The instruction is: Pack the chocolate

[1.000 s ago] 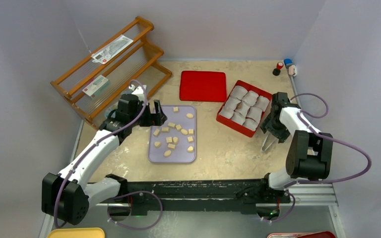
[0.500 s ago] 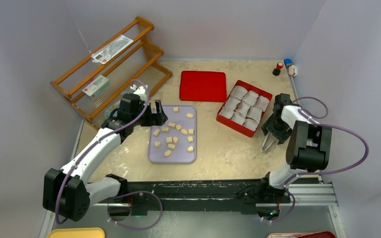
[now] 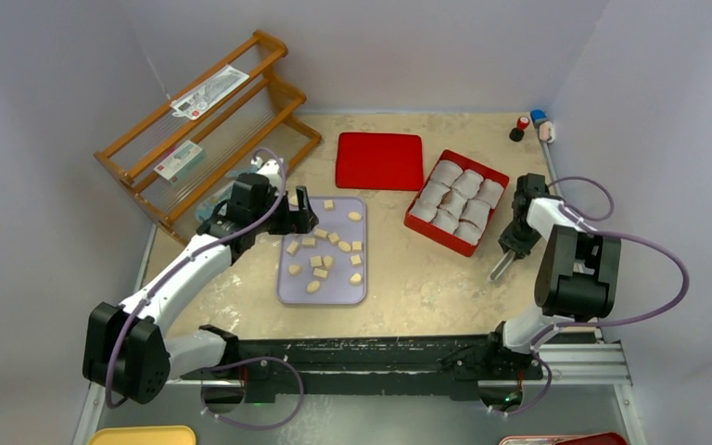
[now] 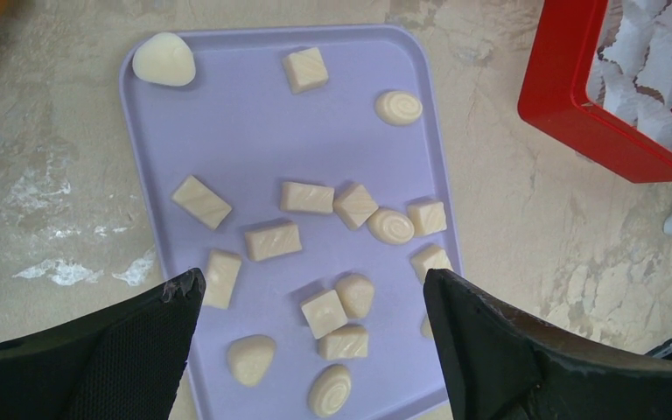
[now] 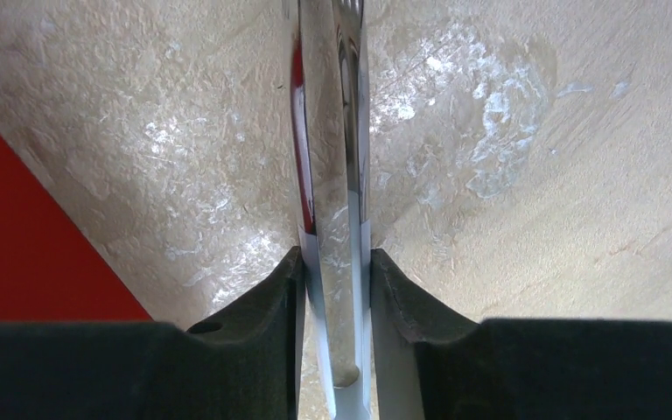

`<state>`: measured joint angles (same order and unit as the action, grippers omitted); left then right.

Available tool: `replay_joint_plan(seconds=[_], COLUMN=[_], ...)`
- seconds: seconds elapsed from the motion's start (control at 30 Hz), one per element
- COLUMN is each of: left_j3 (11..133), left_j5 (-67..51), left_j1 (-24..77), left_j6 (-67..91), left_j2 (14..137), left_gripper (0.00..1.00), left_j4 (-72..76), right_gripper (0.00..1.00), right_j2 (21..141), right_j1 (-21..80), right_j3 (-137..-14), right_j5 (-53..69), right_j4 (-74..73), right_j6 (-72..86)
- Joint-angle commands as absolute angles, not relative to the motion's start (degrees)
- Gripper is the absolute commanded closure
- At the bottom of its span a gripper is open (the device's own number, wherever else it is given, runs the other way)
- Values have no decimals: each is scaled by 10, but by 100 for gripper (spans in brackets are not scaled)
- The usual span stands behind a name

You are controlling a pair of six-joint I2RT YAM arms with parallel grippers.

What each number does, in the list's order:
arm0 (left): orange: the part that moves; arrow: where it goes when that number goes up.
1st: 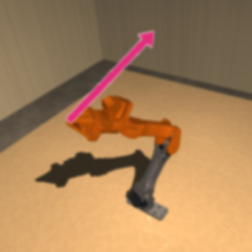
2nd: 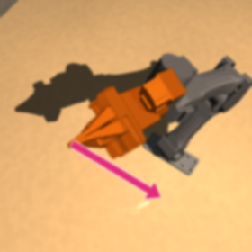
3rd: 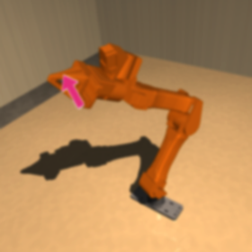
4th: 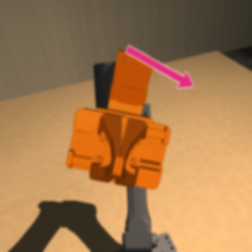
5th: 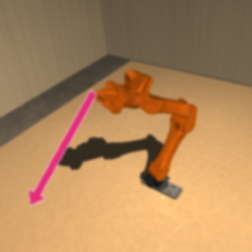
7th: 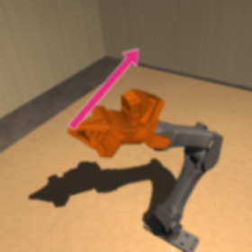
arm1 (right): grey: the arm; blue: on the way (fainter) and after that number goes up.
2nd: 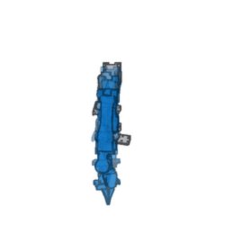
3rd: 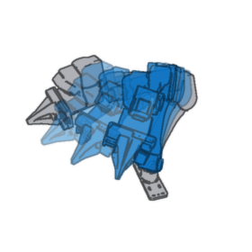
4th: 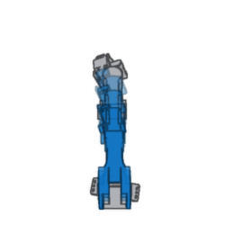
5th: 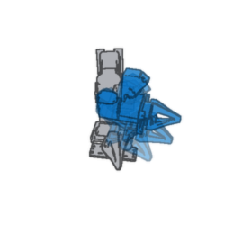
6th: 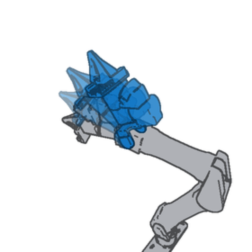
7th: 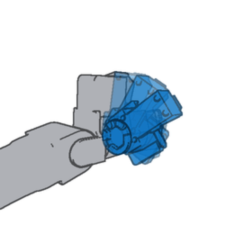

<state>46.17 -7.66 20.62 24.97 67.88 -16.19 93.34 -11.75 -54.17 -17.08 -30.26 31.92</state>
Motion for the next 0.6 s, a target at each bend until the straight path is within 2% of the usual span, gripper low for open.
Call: replay_joint_plan(seconds=[0.0,0.3,0.57], left_j3=[499,521,534], left_j5=[-61,-35,-18], left_j1=[218,246,274], left_j6=[258,266,272], left_j2=[668,662,656], left_gripper=[6,6,6], left_j4=[-150,-189,-212], right_gripper=[72,72,74], right_j2=[909,826,725], right_j1=[-120,-120,-109], right_j3=[-523,-506,-504], right_j5=[-158,-136,-69], right_j4=[-307,-325,-360], right_j6=[326,333,321])
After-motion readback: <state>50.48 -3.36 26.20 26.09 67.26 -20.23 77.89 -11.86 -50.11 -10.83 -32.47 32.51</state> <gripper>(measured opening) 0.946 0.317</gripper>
